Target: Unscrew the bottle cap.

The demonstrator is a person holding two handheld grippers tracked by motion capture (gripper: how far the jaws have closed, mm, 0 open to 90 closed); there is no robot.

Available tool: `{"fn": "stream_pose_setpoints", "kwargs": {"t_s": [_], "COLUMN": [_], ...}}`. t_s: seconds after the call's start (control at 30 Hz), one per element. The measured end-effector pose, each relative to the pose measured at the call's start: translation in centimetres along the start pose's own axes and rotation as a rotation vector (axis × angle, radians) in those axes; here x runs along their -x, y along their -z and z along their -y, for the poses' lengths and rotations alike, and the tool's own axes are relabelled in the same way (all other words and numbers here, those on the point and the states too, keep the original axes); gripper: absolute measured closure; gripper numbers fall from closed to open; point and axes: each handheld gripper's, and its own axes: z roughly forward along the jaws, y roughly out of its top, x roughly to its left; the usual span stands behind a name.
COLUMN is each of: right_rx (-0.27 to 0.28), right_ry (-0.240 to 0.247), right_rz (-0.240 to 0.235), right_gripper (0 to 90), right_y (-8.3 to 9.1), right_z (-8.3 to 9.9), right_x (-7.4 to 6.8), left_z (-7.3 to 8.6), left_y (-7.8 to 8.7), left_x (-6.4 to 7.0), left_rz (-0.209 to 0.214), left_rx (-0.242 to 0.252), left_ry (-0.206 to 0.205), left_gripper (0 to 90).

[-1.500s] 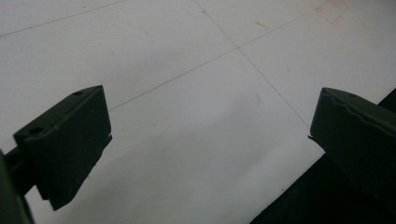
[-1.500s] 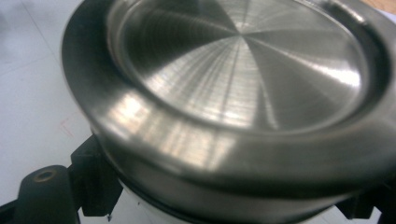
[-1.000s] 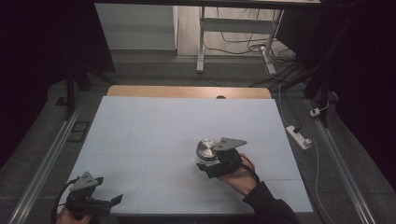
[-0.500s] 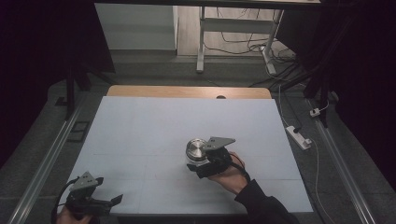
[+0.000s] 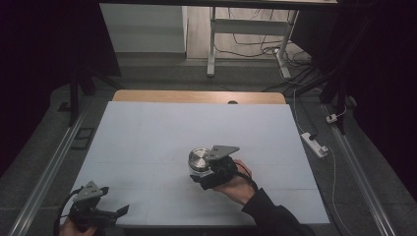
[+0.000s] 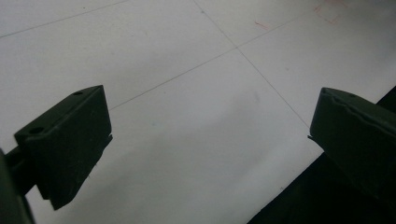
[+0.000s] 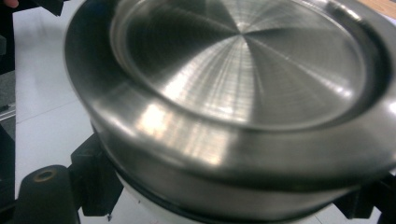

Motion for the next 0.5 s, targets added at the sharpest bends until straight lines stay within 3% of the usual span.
{"fn": "stream_pose_setpoints", "kwargs": {"t_s": [0.5], "right_rx": [0.003], "right_ry": [-0.003], "right_rz": [-0.005], "right_gripper": [14.6], "right_y": [0.16], "right_z": [-0.03], "right_x": [-0.01], "left_z": [-0.42], "left_y": [0.27], "left_x": [0.26], "left_rz": [0.052], "left_rx": [0.052], "left_ry": [-0.024], "left_gripper": [0.0]}}
